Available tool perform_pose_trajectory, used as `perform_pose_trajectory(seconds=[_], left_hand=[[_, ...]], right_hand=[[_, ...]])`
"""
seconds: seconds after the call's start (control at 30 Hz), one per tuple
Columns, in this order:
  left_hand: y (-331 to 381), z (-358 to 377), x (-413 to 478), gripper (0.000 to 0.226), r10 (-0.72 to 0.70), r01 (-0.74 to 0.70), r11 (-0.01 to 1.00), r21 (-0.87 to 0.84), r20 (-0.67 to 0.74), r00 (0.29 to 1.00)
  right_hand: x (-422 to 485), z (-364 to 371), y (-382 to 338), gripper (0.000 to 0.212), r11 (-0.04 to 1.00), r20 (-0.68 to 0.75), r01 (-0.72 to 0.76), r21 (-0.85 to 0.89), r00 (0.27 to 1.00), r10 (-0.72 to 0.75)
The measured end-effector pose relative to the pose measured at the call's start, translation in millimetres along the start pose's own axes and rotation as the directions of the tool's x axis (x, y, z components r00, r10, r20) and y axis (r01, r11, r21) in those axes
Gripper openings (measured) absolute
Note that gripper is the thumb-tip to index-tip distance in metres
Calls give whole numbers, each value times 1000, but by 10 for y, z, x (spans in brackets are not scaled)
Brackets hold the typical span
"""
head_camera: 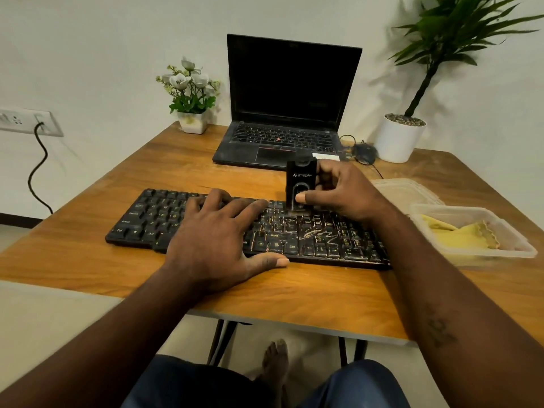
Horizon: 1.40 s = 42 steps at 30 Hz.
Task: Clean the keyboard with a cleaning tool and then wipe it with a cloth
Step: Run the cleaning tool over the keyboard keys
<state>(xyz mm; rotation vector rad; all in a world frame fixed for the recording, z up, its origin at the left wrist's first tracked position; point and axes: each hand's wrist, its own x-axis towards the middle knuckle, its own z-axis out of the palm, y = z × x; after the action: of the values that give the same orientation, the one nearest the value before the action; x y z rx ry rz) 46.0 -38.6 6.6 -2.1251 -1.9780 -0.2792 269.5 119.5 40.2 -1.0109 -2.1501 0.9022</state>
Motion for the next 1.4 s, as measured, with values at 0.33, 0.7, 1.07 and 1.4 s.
perform_pose_trajectory(seconds=[0.33, 0.7, 1.07, 1.4], left_hand=[[0, 8, 4, 109, -5, 5, 1000, -23, -3, 1000], [-4, 4, 4, 108, -6, 5, 1000, -25, -19, 1000], [16, -8, -6, 108, -12, 12, 1000, -19, -17, 1000], [1, 8, 7, 109, -13, 13, 1000, -13, -14, 1000]], right_hand=[[-16, 49, 9, 42, 999, -17, 32, -21, 999, -32], [26, -69, 7, 46, 986, -137, 6, -164, 990, -29], [-32, -188, 93, 45, 997, -92, -9, -76, 996, 2], [-58, -180, 115, 47, 997, -47, -14, -70, 999, 10]])
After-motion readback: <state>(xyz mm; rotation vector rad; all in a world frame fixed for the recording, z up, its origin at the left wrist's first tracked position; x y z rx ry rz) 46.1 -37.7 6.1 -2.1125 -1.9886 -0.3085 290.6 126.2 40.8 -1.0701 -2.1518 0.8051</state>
